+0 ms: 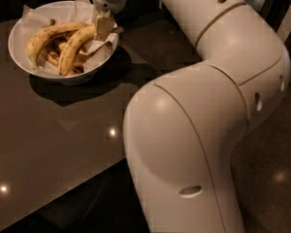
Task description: Pick banana from white bowl
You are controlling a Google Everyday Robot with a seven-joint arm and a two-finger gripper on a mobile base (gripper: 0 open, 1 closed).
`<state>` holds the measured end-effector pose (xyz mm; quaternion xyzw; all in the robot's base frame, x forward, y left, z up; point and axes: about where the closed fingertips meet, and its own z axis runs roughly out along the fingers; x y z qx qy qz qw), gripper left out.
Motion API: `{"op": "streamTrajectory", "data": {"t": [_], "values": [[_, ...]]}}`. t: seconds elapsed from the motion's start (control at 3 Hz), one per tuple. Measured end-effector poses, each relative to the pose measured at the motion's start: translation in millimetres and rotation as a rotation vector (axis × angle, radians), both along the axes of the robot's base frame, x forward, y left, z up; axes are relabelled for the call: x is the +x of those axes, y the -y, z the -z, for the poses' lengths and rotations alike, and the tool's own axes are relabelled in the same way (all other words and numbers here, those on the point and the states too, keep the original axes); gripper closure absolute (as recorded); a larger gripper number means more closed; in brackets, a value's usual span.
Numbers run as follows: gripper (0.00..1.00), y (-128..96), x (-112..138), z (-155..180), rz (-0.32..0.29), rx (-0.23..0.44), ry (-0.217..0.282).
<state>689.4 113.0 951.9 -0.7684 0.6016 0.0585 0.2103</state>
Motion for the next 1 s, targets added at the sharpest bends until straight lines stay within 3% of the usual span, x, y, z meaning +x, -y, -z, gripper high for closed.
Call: {"op": "streamTrajectory", "data": {"t": [0.67, 1.0], "values": [[1.0, -1, 2, 4, 0.003, 0.001, -0.001], [1.0, 14, -14, -5, 0.046, 0.052, -0.033]]}}
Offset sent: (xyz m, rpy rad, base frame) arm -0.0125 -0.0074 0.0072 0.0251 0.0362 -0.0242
